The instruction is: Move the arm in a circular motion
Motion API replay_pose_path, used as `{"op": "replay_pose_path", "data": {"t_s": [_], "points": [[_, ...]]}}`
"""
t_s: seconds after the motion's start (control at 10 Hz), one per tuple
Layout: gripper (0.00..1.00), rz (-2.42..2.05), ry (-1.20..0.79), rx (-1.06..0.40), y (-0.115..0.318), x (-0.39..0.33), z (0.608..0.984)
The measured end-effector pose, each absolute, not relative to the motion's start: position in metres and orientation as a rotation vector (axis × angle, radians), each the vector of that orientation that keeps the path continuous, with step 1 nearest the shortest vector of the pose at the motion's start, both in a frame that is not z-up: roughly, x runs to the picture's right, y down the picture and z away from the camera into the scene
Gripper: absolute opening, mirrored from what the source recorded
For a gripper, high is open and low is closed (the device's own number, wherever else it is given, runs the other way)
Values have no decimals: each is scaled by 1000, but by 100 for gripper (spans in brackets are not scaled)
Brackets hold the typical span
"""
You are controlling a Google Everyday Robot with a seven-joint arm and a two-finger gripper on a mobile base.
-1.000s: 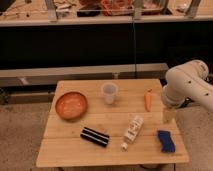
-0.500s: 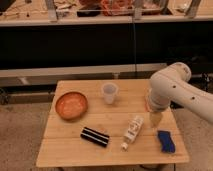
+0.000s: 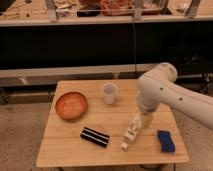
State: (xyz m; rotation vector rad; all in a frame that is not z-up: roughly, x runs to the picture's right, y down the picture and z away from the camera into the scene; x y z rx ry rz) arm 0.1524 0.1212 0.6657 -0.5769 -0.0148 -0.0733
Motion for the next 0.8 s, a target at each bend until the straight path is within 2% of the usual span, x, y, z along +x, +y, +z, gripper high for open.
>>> {"op": "replay_pose_path", "data": {"t_s": [0.5,0.8], "points": [[80,-167,-47,-565,114,94,667],[80,-220,-67,-554,104,59,682]]}}
